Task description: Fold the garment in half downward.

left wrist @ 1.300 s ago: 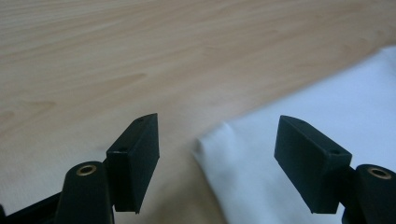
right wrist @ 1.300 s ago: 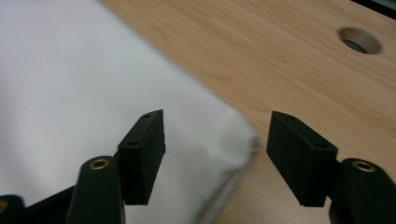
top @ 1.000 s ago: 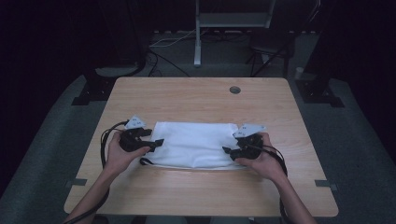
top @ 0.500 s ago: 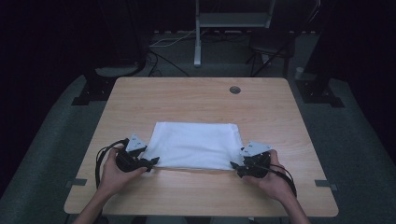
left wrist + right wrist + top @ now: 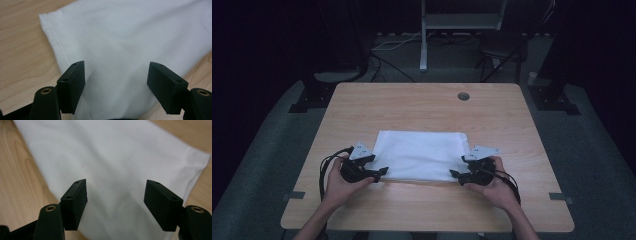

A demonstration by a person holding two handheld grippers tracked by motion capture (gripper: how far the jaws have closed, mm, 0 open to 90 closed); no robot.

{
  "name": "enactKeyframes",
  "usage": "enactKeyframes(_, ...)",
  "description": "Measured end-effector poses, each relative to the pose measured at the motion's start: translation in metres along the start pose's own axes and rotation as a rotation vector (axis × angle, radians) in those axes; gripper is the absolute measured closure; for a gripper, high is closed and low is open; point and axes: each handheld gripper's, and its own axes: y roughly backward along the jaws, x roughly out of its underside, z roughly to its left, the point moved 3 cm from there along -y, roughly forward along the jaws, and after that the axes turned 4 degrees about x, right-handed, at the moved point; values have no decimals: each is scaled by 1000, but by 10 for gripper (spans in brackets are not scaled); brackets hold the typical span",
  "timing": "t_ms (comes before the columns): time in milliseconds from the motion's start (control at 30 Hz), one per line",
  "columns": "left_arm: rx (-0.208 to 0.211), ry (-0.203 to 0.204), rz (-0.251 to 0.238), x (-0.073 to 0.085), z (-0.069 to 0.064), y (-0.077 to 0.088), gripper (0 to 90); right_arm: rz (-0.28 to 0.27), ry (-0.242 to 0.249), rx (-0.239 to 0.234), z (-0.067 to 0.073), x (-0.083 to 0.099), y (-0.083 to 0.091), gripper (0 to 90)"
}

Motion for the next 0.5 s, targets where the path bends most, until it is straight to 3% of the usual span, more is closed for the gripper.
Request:
enactKeyframes(100,3,6,-1,5,1,-2,307,35,-32,-9,-4,8,-1,346)
enactKeyframes(167,6,10,-6,6,1,-1,307,22,-59,-21,-7,10,-1,351)
enactKeyframes(333,1,11,-4,5,4,4,307,38,-60,-17,-11,10,2,340)
enactKeyframes(400,7,30,-35,3,6,7,307,35,-60,6,-13,7,4,335)
enactKeyframes(500,33,64,-78,-1,11,11,307,-13,-95,35,-20,-2,8,324)
